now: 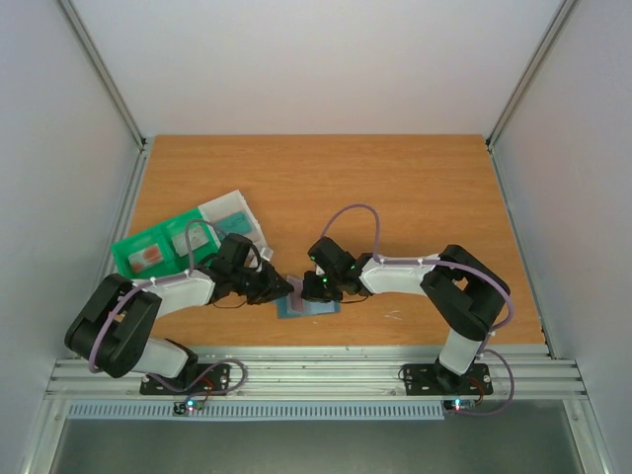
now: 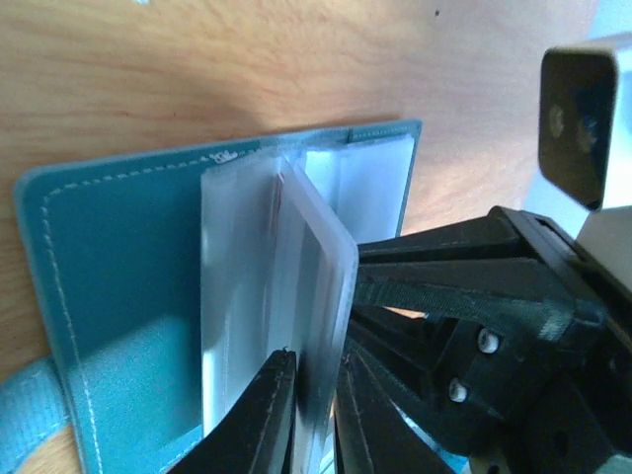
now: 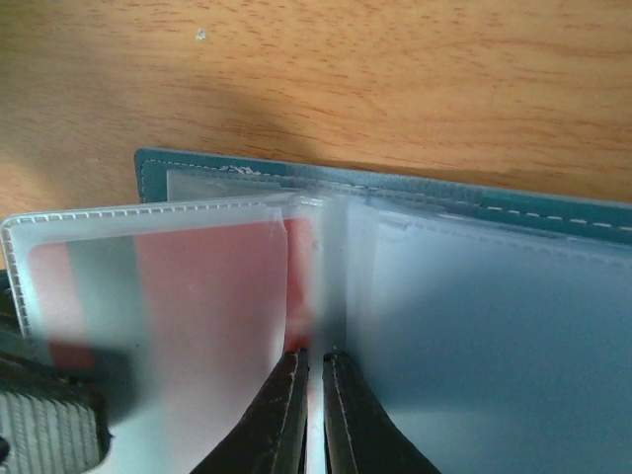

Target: Take the credit cards out of the card holder

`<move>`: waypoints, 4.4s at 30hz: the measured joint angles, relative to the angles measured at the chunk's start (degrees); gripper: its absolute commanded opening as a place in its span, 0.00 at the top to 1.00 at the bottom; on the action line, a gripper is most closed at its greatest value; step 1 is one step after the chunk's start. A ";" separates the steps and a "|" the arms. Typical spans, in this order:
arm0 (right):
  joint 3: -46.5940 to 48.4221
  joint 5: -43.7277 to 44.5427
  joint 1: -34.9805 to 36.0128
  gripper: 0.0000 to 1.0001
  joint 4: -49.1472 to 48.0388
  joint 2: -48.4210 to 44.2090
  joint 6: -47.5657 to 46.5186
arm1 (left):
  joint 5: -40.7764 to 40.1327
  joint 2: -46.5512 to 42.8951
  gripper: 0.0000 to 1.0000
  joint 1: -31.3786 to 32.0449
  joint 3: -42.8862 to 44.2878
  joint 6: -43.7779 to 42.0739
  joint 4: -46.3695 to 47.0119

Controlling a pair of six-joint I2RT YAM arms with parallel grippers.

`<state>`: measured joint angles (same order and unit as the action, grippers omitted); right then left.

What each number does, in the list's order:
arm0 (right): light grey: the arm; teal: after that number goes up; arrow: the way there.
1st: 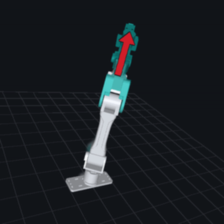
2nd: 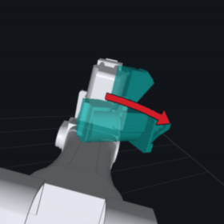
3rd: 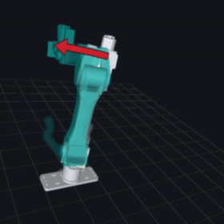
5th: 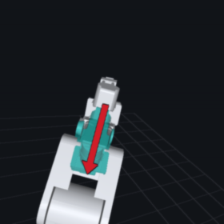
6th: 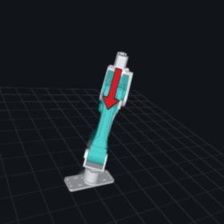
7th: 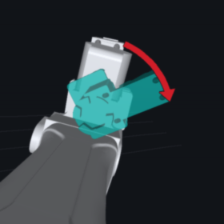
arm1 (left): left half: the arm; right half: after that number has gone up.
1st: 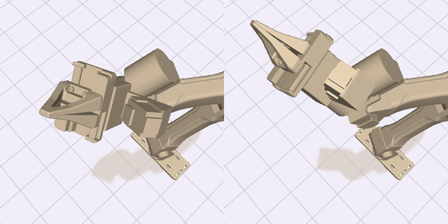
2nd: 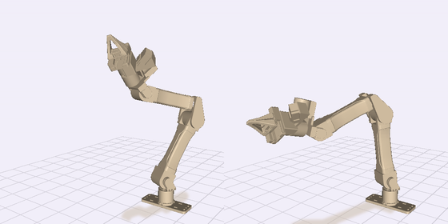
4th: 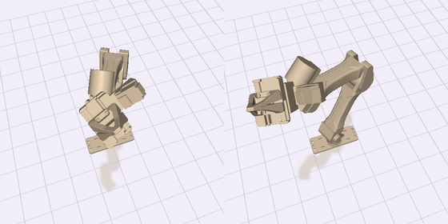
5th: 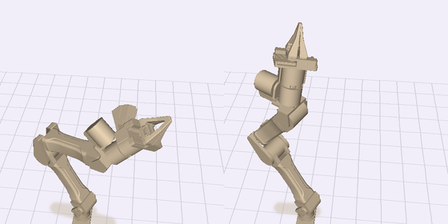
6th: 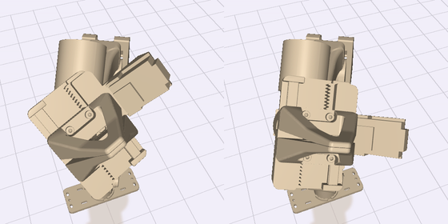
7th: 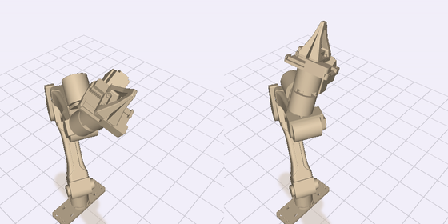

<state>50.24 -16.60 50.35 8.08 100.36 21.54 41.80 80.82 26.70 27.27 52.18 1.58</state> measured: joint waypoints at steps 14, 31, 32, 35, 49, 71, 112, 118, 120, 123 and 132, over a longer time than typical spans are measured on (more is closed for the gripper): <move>-4.76 0.61 0.02 0.77 -1.70 -5.60 -0.46 | -1.42 0.22 0.80 3.56 2.01 0.79 -0.61; -10.01 -2.51 0.02 0.53 -3.52 -14.95 -2.34 | -3.04 1.57 0.80 5.70 5.97 1.14 -2.03; -10.03 -2.78 0.02 0.53 -3.61 -14.95 -2.34 | -3.06 1.77 0.80 5.75 6.05 1.14 -2.05; -10.01 -3.26 0.02 0.54 -3.89 -14.95 -2.34 | -3.10 2.36 0.80 5.81 6.10 1.11 -2.16; -9.99 -3.76 0.02 0.42 -3.61 -16.13 -1.73 | -3.69 2.54 0.79 5.81 6.45 0.94 -4.04; -8.70 -4.44 0.13 0.51 -3.30 -15.65 -0.61 | -3.61 2.54 0.76 6.91 6.51 1.90 -3.08; -7.30 0.15 0.37 0.80 1.31 -13.84 -0.63 | -5.27 2.36 0.69 7.15 7.69 0.07 -7.10; -7.30 2.86 0.37 0.81 3.26 -15.61 -0.98 | -5.66 2.36 0.68 7.15 8.63 -0.13 -8.00; -7.32 3.80 0.37 0.81 3.96 -15.98 -1.20 | -5.70 2.36 0.66 7.15 8.70 -0.13 -7.93; -7.30 4.55 0.35 0.80 4.98 -16.02 -1.88 | -5.79 2.45 0.64 7.15 8.70 -0.09 -7.72; -7.23 4.31 -3.10 0.79 6.43 -16.79 -4.72 | -6.49 4.70 0.59 7.15 8.68 0.50 -5.40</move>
<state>43.00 -12.29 47.24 14.50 83.57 16.82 35.31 85.52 33.85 35.94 52.69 -3.81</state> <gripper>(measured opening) 0.221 0.409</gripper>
